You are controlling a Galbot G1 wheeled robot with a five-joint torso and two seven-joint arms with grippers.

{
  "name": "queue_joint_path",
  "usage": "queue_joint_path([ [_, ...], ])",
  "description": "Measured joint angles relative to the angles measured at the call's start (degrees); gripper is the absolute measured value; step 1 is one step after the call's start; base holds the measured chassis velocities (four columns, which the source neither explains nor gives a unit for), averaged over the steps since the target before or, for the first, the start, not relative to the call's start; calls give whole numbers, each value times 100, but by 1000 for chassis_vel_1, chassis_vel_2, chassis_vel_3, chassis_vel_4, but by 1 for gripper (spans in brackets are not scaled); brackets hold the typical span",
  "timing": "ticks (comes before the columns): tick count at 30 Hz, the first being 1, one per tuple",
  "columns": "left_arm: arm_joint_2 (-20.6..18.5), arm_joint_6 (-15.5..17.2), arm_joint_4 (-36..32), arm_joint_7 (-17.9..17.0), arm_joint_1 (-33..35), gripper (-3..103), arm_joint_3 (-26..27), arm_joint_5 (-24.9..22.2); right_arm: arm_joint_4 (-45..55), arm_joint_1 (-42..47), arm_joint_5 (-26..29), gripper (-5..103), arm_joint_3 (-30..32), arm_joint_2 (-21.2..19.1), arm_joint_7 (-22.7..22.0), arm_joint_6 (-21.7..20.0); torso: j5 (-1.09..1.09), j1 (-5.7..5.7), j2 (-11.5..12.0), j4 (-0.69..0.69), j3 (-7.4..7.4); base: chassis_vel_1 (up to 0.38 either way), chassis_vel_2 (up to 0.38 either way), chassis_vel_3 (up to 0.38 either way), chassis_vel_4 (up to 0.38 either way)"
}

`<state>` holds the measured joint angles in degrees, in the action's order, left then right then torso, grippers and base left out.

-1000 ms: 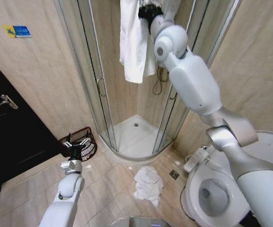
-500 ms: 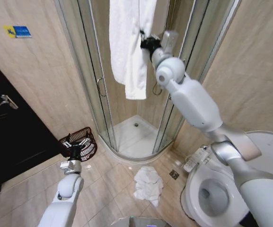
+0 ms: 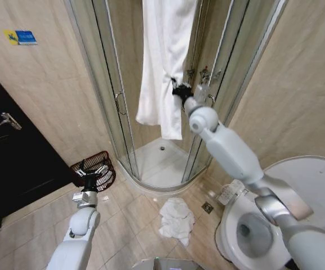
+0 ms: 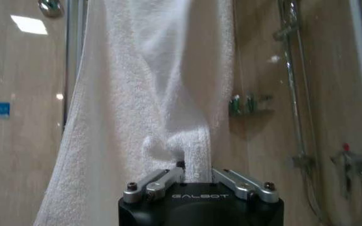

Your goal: Discard the used towel into the hamper.

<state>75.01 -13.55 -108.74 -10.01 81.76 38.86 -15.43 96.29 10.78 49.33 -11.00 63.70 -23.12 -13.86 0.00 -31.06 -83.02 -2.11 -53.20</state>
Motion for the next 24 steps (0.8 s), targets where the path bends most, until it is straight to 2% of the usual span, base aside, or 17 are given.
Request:
queue_joint_path([
  [6, 12, -41, -21, 22, 40, 100, 10, 4, 240, 682, -72, 5, 203, -298, 74, 49, 1, 0, 0, 0, 0, 0, 0, 0, 0],
  [8, 11, -68, -29, 41, 67, 100, 19, 4, 480, 1350, -183, 5, 426, -492, 163, 59, 1, 0, 0, 1, 0, 0, 0, 0, 0],
  [10, 11, -74, -29, 44, 69, 100, 19, 5, 532, 1538, -239, 5, 491, -522, 190, 68, 1, 0, 0, 1, 0, 0, 0, 0, 0],
  [12, 30, -82, -29, 54, 69, 100, 9, 11, 602, 2100, -500, 5, 702, -544, 308, 125, 0, 0, 0, 1, 0, 0, 0, 0, 0],
  [18, 72, -98, -44, 64, 66, 100, -20, 67, 444, 2767, -992, 5, 1048, -320, 614, 306, 0, 0, 0, 2, 0, 0, 0, 0, 0],
  [24, 91, -111, -82, 63, 107, 100, -17, 119, -55, 2674, -1231, 5, 1113, 37, 867, 542, 1, 0, 0, 1, 0, 0, 0, 0, 0],
])
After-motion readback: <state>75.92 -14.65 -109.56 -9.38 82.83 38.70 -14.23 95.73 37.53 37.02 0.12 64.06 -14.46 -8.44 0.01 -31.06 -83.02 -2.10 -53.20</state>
